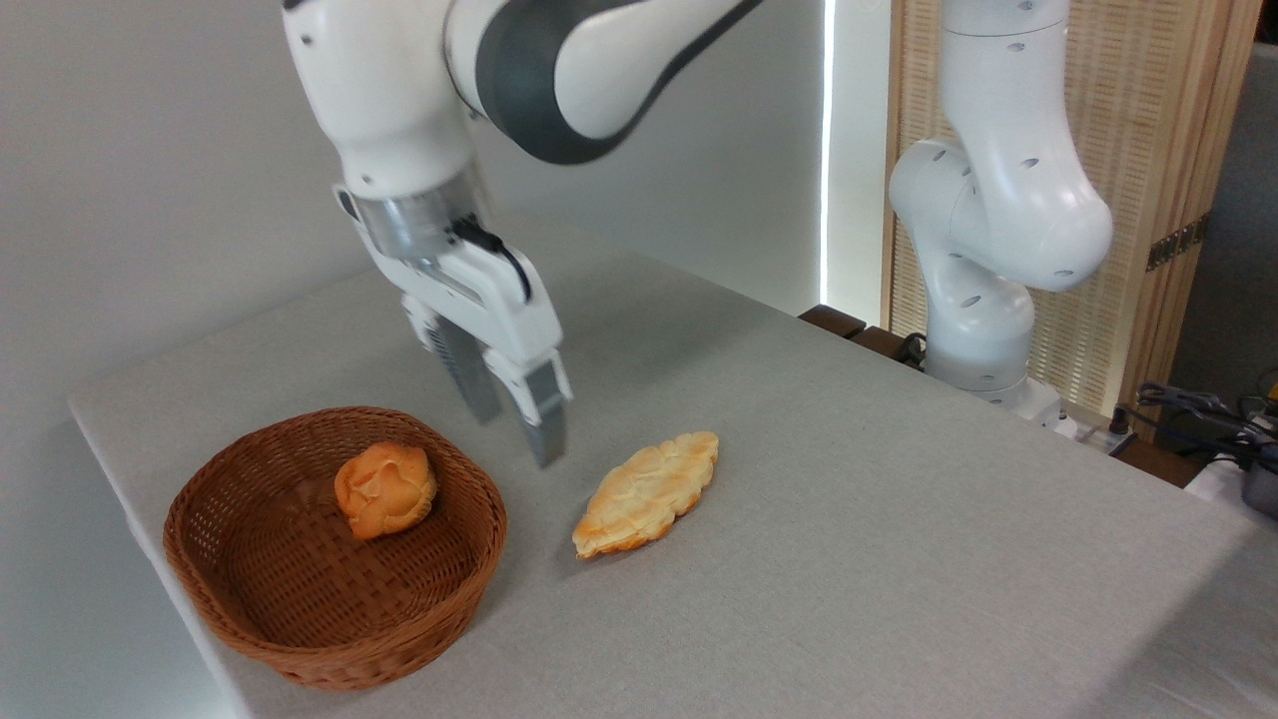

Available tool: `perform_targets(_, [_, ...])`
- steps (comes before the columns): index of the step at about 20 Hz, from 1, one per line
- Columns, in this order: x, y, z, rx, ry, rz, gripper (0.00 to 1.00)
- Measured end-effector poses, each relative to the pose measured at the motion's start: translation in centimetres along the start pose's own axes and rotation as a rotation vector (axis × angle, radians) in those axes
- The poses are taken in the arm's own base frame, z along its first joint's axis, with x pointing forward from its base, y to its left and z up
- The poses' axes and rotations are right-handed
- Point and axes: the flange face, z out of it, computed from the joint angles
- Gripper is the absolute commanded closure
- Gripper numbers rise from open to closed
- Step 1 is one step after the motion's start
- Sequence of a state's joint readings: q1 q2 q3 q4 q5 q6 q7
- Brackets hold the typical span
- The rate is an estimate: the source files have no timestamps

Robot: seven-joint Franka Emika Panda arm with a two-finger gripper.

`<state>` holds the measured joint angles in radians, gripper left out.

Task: Put bread into the basket
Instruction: 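Move the gripper over the flat golden bread and lower onto it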

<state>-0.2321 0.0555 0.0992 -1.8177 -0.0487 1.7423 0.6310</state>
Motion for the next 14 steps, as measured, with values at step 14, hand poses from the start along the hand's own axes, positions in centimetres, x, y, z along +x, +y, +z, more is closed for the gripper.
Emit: perform_targets(14, [-4.4, -1.9, 6.1, -0.039, -0.132, -0.003, 0.00])
